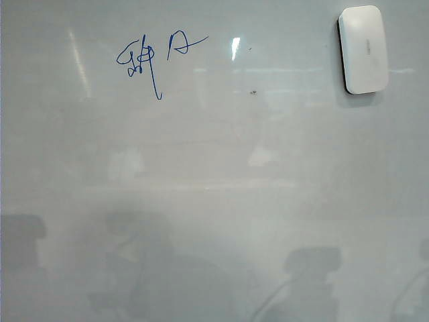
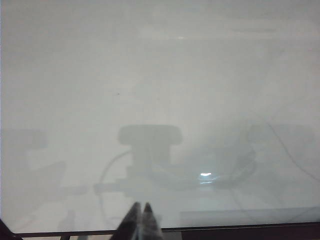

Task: Grab the whiteboard eraser that is attached to the surface of the whiteboard and use it to clean the writing on the whiteboard.

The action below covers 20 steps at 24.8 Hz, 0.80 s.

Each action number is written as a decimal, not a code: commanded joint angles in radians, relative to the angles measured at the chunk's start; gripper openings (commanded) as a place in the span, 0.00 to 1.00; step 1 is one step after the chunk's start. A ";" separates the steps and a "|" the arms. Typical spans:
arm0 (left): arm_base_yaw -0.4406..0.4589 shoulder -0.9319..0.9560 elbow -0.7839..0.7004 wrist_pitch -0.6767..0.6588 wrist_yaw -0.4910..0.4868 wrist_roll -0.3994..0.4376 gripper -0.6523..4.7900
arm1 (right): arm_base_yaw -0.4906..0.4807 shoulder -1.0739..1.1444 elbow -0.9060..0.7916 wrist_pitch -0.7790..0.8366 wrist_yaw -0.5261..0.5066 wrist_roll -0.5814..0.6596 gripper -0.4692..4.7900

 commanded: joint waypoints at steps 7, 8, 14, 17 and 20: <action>-0.004 0.001 0.000 0.009 0.012 -0.034 0.12 | 0.000 0.000 -0.007 0.011 0.002 -0.002 0.08; -0.005 0.001 0.006 0.052 0.012 -0.057 0.12 | 0.000 0.000 -0.007 0.011 0.002 -0.002 0.08; -0.058 0.174 0.499 -0.054 0.297 -0.105 0.12 | 0.000 0.000 -0.007 0.011 0.002 -0.002 0.08; -0.100 0.223 0.748 -0.373 0.459 -0.065 0.12 | 0.000 0.000 -0.007 0.011 0.002 -0.002 0.08; -0.114 0.225 0.884 -0.560 0.530 -0.066 0.12 | 0.000 0.000 -0.007 0.011 0.002 -0.002 0.08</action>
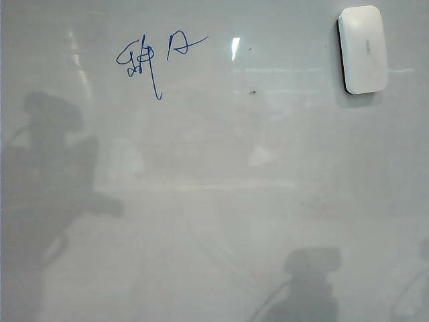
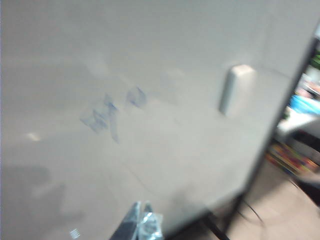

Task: Grab the whiteboard eraser that is attached to the surface of the whiteboard and use it to clean the writing on the whiteboard.

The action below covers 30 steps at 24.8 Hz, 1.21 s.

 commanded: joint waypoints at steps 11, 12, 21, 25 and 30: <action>0.002 -0.088 0.115 -0.317 0.063 0.113 0.12 | 0.000 0.000 -0.007 0.011 0.002 -0.002 0.08; 0.002 -0.088 0.115 -0.316 0.062 0.119 0.12 | 0.000 0.000 -0.007 0.011 0.002 -0.002 0.08; 0.002 -0.089 0.115 -0.313 -0.163 0.158 0.12 | 0.000 0.000 -0.007 0.011 0.002 -0.002 0.08; 0.002 -0.089 0.115 -0.276 -0.163 0.157 0.12 | 0.000 0.000 -0.007 0.011 0.001 -0.006 0.08; 0.002 -0.089 0.115 -0.262 -0.163 0.158 0.12 | 0.000 0.000 -0.007 0.010 0.002 0.002 0.08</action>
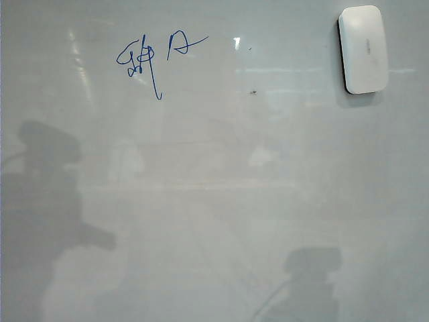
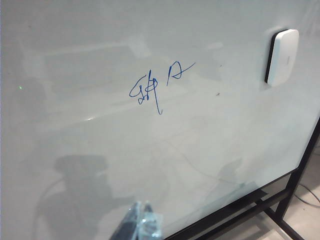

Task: Grab the whiteboard eraser that is attached to the surface of the whiteboard and use it to clean the writing on the whiteboard.

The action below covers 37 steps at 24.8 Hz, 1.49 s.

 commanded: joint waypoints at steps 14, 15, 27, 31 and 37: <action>0.001 0.000 0.003 0.014 0.000 0.000 0.12 | 0.002 0.118 0.528 0.029 -0.003 -0.054 0.16; 0.001 0.000 0.003 0.014 0.000 0.000 0.12 | 0.002 0.158 0.592 0.005 -0.003 -0.054 0.31; 0.001 0.000 0.003 0.014 0.000 0.000 0.12 | 0.000 0.716 1.035 0.165 0.092 -0.231 0.30; 0.001 -0.001 0.003 0.014 0.000 0.000 0.12 | 0.000 0.912 0.987 0.306 0.088 -0.174 0.29; 0.001 0.000 0.003 0.014 -0.001 0.000 0.12 | 0.003 0.972 0.748 0.589 0.021 -0.087 0.32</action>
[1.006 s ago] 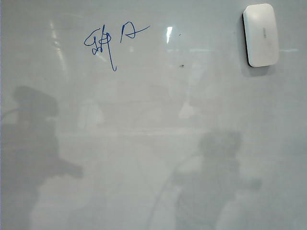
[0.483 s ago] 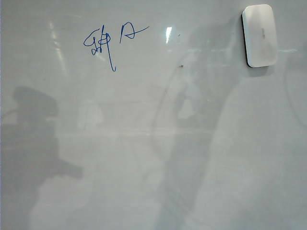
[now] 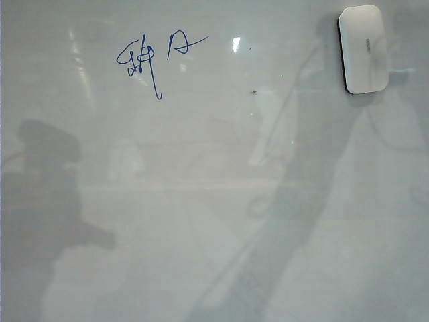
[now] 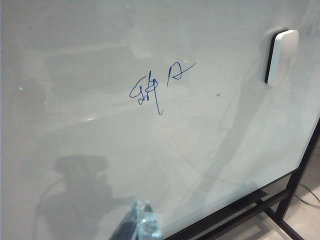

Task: Grab the whiteboard eraser that is attached to the surface of the whiteboard and use it to clean the writing on the whiteboard.

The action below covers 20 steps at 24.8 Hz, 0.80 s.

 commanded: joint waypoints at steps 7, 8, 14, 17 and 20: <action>0.001 0.000 0.003 0.011 0.000 0.000 0.12 | 0.078 -0.008 -0.226 0.251 -0.066 0.078 0.51; 0.001 0.000 0.003 0.011 0.000 0.000 0.12 | 0.091 -0.006 -0.231 0.256 -0.066 0.078 0.51; 0.001 0.000 0.003 0.011 0.000 0.000 0.12 | 0.135 0.078 -0.231 0.335 -0.038 0.044 0.69; 0.001 0.000 0.003 0.011 -0.001 0.000 0.12 | 0.135 0.111 -0.231 0.338 -0.037 0.044 0.69; 0.001 0.000 0.003 0.011 0.001 0.000 0.12 | 0.136 0.164 -0.231 0.368 -0.033 0.044 0.72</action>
